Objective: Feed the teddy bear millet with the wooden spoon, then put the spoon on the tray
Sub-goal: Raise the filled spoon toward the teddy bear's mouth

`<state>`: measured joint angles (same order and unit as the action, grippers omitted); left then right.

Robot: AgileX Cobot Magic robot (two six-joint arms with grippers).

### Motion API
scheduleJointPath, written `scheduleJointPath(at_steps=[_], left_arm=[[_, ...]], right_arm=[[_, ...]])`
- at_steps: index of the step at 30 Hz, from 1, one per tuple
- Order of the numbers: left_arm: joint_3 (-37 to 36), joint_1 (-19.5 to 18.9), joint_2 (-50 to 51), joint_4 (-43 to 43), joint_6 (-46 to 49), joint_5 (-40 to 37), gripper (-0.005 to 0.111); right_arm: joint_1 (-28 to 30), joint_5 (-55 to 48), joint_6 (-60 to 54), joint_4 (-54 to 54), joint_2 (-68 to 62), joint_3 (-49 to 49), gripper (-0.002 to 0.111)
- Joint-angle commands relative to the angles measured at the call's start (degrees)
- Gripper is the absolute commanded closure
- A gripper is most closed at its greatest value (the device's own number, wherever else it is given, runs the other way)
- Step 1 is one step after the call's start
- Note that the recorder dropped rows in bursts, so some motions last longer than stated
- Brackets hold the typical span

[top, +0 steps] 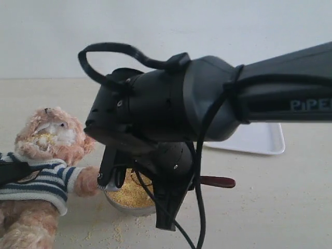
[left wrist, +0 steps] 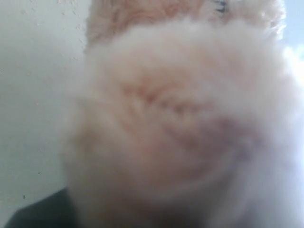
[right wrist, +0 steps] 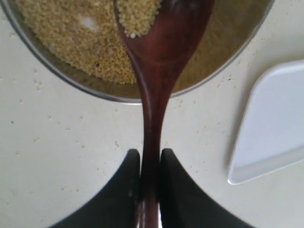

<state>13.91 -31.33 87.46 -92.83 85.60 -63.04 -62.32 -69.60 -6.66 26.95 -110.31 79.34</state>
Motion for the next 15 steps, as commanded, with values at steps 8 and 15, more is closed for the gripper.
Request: scheduleJointPath(at_steps=[8,15], left_arm=[[0.0,-0.1,-0.1,0.1,1.0,-2.2,0.102],[0.0,-0.1,-0.1,2.3,0.7,-4.1,0.102]], right_arm=[[4.1,-0.2,-1.8,-8.2,1.3,0.1,0.108],[4.1,2.4,-3.9,-14.8,1.3,0.1,0.108]])
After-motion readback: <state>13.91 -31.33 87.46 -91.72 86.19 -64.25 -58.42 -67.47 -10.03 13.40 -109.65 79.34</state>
